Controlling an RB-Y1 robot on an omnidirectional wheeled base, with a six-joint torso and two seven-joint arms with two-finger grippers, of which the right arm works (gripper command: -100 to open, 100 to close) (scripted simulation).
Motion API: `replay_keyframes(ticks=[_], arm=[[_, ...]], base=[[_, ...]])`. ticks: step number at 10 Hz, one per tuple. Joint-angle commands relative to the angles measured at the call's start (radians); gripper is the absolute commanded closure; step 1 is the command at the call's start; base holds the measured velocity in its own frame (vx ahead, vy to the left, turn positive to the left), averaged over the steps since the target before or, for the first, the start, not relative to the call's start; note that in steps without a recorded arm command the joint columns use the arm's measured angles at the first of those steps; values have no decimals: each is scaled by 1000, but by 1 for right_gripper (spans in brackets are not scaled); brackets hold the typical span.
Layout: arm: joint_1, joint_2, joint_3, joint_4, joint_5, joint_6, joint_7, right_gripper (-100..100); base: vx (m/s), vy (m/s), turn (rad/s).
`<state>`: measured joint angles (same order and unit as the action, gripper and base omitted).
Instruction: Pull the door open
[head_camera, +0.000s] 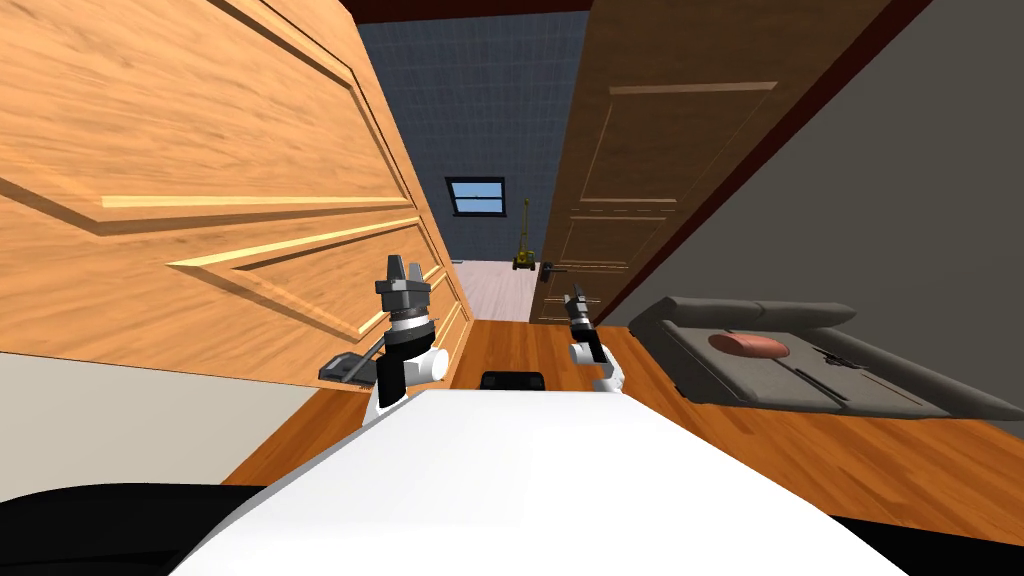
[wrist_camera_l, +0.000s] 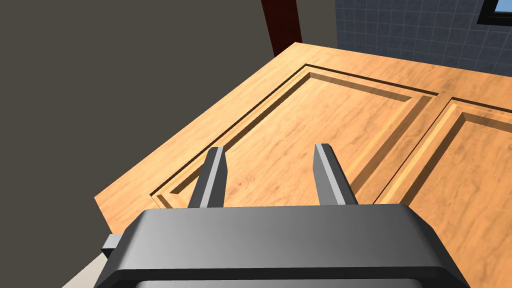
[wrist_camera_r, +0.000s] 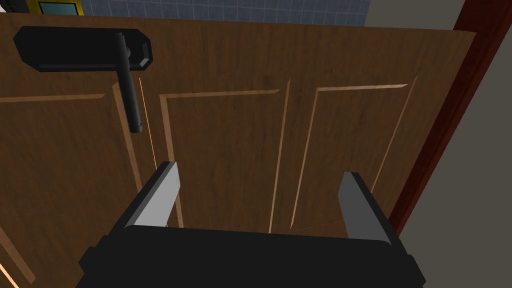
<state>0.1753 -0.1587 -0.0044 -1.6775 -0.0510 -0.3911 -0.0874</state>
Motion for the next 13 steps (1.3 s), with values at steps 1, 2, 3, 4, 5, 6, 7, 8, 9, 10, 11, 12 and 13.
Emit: replay_keyframes(ticks=[1,2,3,4,5,6,7,8,9,10,11,12,13], arm=[[-26,-8,-6,50,-8,10,-2,-100],[-41,-13,-9,78,-13,14,-3,-100],[-56,-18,-12,108,-18,18,-4,-100],[-70,-23,-15,136,-23,22,-6,-100],[-84,-28,-18,171,-28,26,-7,-100],[-98,-33,-22,200,-33,30,-8,-100],[-98,-33,-22,200,-33,30,-8,-100],[-112,-38,-25,230,-38,33,-10,-100],[-125,-42,-27,256,-42,37,-11,-100],[-137,-47,-30,282,-46,40,-12,-100],[-150,-51,-33,309,-51,44,-13,-100],[-162,-55,-36,333,-55,47,-14,-100],[-172,-59,-38,356,-58,50,-15,-100]], base=[[99,-26,34],[99,-28,31],[108,-18,39],[104,-16,28],[84,-27,34],[89,-22,37],[71,-16,8],[60,-18,16],[76,-21,31],[88,-26,36],[86,-34,28],[100,-30,27],[108,-18,25]])
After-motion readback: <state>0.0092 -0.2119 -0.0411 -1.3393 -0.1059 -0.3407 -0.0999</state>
